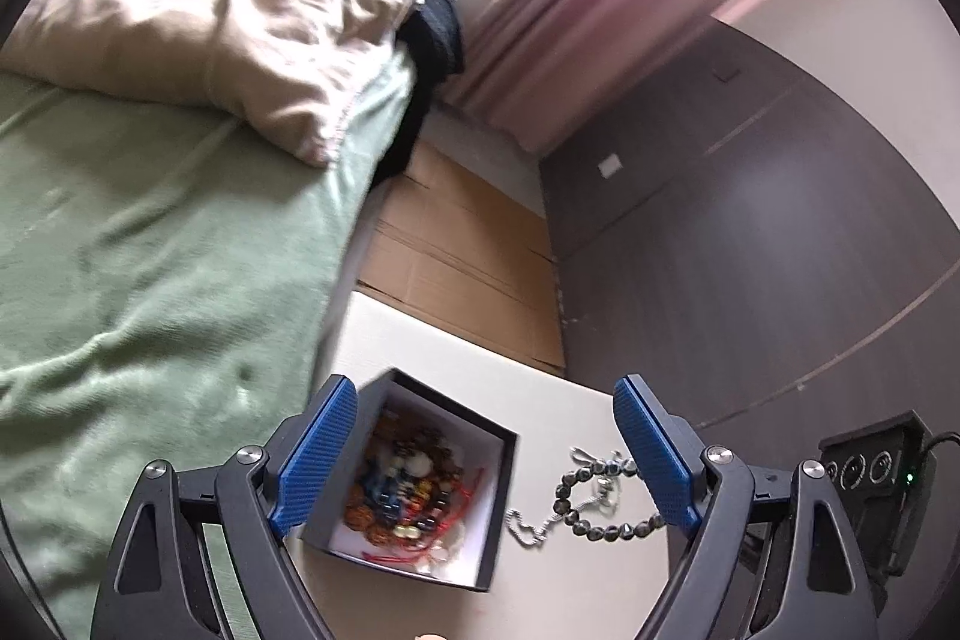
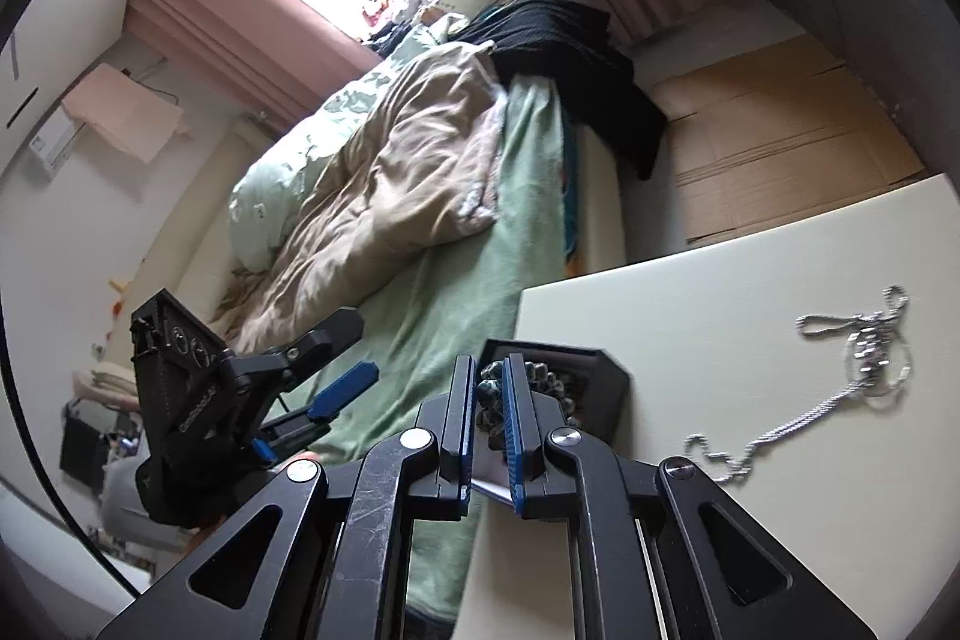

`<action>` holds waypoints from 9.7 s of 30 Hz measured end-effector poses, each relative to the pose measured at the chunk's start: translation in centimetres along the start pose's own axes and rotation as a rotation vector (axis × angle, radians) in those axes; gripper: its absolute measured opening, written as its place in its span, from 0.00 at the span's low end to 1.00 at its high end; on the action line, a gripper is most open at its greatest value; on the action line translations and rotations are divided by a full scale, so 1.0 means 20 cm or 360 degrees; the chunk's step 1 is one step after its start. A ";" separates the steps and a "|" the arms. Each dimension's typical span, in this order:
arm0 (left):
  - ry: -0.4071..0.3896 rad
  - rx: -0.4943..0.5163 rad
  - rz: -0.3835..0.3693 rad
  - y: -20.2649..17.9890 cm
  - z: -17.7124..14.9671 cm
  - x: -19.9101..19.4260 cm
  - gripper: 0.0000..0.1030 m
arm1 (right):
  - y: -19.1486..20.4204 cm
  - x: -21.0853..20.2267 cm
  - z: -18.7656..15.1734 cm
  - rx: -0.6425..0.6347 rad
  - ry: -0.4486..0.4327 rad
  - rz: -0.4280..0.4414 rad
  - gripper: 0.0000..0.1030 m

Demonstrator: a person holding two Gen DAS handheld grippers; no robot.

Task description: Organize jewelry

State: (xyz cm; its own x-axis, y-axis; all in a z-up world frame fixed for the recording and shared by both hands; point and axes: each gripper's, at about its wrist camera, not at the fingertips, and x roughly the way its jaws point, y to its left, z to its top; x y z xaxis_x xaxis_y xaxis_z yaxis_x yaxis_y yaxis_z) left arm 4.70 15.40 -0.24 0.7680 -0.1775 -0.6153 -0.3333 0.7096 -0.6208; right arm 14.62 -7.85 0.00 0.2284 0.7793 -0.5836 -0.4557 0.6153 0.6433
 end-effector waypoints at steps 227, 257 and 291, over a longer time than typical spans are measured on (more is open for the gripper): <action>0.0088 0.0158 0.0198 -0.04 -0.07 0.26 0.13 | -0.34 0.05 -0.01 0.0147 0.0082 -0.0187 0.04; 0.0034 -0.0085 0.0140 0.19 0.08 0.13 0.82 | -0.17 0.57 0.00 -0.0125 0.0210 -0.0593 0.62; -0.0003 -0.0172 0.0129 0.27 0.08 0.03 0.82 | 0.07 0.19 0.02 -0.0129 0.0006 -0.0096 0.04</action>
State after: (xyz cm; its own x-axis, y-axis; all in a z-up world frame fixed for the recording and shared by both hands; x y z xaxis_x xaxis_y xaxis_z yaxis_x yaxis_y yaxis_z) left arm 4.32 20.15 -3.21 0.7372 -0.1216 -0.6647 -0.4510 0.6439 -0.6180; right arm 15.24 -3.99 -1.08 0.2544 0.7407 -0.6218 -0.5096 0.6491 0.5647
